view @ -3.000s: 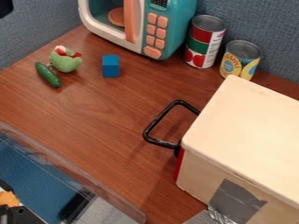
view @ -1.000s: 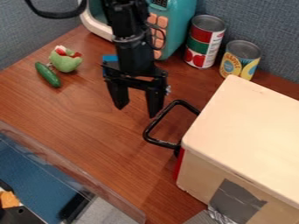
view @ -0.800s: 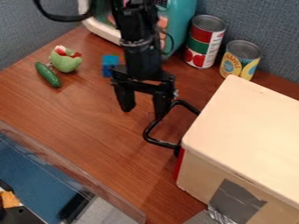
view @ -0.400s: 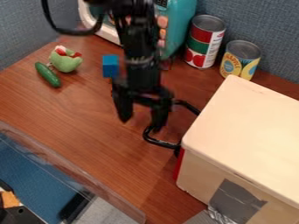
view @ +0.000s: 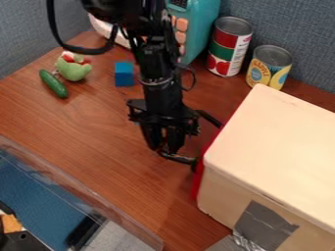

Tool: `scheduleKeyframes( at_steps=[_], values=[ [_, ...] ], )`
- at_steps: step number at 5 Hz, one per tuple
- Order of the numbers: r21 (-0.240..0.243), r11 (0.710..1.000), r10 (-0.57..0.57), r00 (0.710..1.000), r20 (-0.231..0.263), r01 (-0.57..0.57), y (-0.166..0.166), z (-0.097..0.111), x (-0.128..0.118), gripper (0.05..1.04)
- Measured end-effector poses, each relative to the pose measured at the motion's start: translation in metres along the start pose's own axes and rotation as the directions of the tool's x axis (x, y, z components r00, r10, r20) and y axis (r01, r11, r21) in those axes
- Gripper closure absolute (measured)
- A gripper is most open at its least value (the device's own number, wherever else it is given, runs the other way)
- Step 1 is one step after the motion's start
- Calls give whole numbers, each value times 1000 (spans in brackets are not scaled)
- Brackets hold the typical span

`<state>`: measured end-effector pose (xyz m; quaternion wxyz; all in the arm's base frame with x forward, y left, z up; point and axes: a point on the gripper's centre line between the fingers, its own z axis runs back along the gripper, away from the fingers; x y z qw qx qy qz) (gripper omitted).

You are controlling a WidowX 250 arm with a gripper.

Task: Opened the drawer

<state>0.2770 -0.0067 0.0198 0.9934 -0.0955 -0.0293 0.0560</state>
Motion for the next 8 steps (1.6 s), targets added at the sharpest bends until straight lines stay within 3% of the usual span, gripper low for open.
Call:
scheduleKeyframes(
  at_steps=[1, 2, 5, 8],
  values=[
    [3, 1000, -8, 1000, 6, 8, 0, 0, 1, 898],
    [25, 999, -23, 1000, 0, 23, 7, 1, 0, 939],
    [146, 989, -23, 1000, 1, 22, 61, 23, 2, 941],
    [156, 988, -8, 1000, -17, 11, 80, 46, 5, 942]
  ],
)
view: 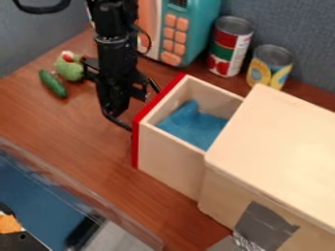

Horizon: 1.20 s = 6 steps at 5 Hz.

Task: Opened the drawer

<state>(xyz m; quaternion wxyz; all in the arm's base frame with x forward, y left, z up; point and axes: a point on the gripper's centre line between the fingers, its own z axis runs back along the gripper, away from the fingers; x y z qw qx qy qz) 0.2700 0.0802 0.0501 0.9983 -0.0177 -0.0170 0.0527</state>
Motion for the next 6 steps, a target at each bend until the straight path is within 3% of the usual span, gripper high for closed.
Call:
scheduleKeyframes(
  at_steps=[1, 2, 3, 4, 5, 6],
  values=[
    [19, 1000, -6, 1000, -6, 6, 5, 2, 0, 905],
    [81, 997, 14, 1000, -4, -13, 14, 11, 6, 672],
    [91, 996, -24, 999, -35, 27, 13, 18, 7, 360],
    [75, 996, -49, 999, -3, 49, 13, 51, 7, 107],
    [66, 998, -20, 999, 37, 17, 33, 93, 1, 83],
    [53, 998, 32, 996, 80, -36, 46, 121, -9, 83]
  ],
)
